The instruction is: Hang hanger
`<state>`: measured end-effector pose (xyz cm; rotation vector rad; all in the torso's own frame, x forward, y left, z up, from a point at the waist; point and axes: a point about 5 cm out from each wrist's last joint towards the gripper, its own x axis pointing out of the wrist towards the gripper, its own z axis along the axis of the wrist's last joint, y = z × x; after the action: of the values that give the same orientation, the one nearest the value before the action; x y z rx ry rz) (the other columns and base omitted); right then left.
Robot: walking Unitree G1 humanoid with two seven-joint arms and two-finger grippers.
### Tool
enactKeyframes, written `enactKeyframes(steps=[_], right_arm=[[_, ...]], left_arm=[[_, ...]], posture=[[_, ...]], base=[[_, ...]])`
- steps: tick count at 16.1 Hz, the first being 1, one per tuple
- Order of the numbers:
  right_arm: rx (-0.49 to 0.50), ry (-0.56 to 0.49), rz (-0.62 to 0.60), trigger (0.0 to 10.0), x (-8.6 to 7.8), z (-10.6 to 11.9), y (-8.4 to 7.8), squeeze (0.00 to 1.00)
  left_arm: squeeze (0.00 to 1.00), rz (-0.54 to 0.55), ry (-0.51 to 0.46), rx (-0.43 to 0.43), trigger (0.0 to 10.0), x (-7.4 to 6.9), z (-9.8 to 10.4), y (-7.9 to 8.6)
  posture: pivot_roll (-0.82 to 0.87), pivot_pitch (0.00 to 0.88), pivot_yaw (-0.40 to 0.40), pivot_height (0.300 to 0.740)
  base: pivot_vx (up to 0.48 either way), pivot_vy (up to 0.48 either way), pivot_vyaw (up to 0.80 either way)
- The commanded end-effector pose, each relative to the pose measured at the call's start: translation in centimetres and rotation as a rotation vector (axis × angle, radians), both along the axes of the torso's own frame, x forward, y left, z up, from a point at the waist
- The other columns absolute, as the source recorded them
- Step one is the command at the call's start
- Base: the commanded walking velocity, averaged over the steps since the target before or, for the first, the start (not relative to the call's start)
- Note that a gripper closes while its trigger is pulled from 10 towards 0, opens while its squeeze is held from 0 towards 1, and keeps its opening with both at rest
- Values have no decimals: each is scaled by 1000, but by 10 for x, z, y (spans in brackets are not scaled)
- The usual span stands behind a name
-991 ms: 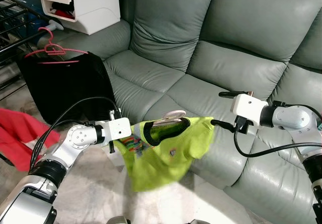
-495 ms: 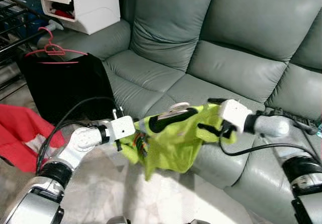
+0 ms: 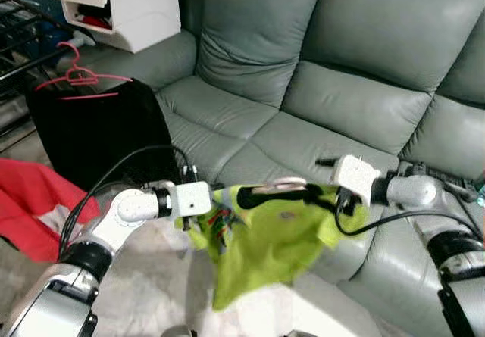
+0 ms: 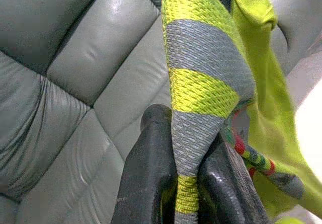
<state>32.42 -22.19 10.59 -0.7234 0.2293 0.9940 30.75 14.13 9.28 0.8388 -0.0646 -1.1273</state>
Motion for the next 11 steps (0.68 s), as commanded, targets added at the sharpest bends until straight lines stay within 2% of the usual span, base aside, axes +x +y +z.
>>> enactKeyframes(steps=[1,5,11], right_arm=[[10,5,6,0,5,3,7,0],[-10,84,102,0,8,4,18,0],[-37,149,153,0,6,7,15,0]], left_arm=[[0,-47,-59,-27,0,4,15,-8],[0,-56,-50,-15,0,1,9,-9],[0,-52,-45,-2,0,2,7,-10]], posture=[[-44,0,41,740],[-42,0,37,740],[-50,0,37,740]], base=[[0,0,0],[0,0,0],[0,0,0]])
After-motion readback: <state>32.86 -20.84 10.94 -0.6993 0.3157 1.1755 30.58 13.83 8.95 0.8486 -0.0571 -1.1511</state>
